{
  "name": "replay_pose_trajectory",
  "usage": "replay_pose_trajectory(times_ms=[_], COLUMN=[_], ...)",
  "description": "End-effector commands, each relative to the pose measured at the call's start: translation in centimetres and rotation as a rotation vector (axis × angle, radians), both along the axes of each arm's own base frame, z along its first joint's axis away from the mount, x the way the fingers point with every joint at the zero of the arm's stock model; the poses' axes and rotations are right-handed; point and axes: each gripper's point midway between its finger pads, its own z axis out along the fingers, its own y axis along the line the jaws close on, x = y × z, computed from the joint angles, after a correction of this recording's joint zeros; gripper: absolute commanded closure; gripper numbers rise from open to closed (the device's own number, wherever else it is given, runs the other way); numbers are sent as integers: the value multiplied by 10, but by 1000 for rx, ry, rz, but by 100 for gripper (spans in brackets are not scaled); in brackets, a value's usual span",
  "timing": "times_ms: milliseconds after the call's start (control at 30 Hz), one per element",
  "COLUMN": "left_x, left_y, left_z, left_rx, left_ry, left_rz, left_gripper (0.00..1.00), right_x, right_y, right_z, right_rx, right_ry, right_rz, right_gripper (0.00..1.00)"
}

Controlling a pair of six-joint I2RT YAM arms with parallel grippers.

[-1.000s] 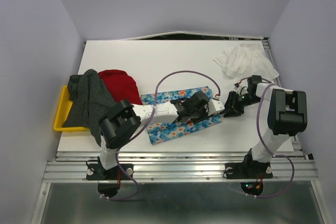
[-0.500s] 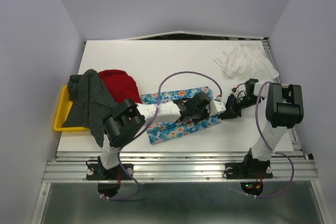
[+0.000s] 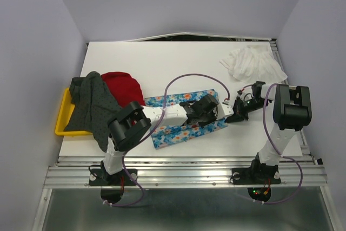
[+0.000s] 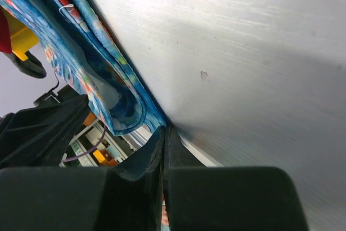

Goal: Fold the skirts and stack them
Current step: Fold the skirt

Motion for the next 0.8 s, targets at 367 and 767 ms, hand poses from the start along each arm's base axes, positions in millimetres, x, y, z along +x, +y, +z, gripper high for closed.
replay_pose_trajectory(times_ms=[367,767], left_x=[-10,-5], left_y=[-14,-13], left_z=[11,4], left_rx=[-23,-4], left_ry=[0,-20], left_rz=[-50,-48], left_gripper=[72,90], right_x=[-6,-7], right_y=[-12,-12], right_z=[-34,-35], right_rx=[-115,-111], right_ry=[38,45], right_rz=[25,24], right_gripper=[99,99])
